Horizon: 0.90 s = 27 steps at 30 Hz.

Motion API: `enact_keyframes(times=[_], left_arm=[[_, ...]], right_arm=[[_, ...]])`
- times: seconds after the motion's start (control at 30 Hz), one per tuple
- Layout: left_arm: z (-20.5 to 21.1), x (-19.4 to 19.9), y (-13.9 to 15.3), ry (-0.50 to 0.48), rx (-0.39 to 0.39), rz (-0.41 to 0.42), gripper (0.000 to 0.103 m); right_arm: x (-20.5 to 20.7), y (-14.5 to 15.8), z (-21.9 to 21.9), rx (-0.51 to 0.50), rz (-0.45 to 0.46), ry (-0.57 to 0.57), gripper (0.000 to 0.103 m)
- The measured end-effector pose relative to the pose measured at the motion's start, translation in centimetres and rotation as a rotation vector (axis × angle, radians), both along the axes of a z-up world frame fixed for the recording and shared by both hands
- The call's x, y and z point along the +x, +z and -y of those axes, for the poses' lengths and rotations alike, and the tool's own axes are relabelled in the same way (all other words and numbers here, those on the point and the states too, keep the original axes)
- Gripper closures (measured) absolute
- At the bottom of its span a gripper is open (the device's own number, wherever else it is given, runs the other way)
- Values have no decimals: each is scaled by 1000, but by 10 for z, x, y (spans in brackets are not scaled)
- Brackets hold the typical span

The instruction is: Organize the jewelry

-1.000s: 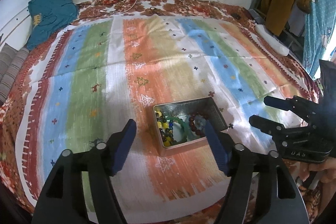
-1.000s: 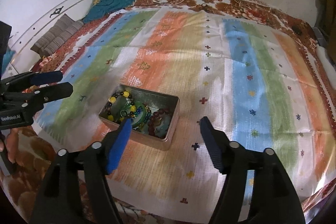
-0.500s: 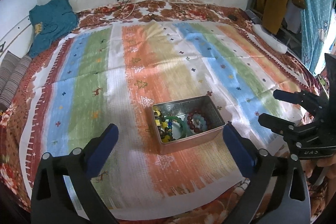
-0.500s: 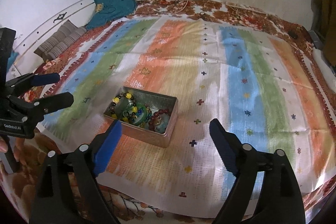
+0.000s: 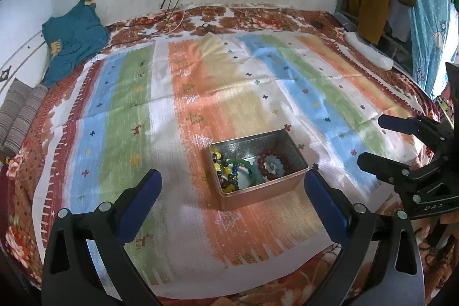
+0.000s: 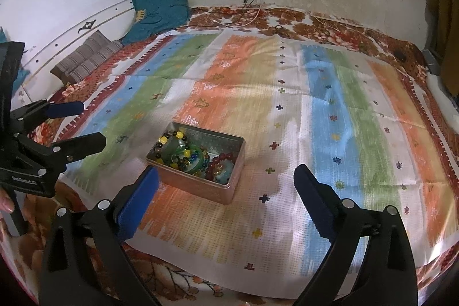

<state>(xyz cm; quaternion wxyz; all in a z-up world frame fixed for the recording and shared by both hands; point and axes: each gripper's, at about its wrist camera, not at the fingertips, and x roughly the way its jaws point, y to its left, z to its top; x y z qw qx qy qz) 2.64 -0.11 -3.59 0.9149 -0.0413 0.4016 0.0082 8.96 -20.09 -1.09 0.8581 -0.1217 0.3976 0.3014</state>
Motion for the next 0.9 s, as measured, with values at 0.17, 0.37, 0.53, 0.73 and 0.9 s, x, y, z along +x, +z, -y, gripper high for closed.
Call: enact_keyframes(times=[0.17, 0.37, 0.53, 0.73, 0.9], left_arm=[[-1, -1, 1, 1, 4, 5, 6], [4, -3, 4, -8, 21, 19, 6], [8, -10, 10, -8, 41, 64, 6], [10, -12, 11, -8, 48, 71, 6], [10, -13, 12, -2, 49, 79, 6]], right_arm=[[-5, 2, -1, 15, 6, 21, 7], [-2, 4, 6, 53, -7, 4, 7], [-5, 5, 6, 70, -7, 11, 7], [-8, 7, 8, 75, 5, 9, 7], [-8, 12, 14, 107, 21, -4, 7]])
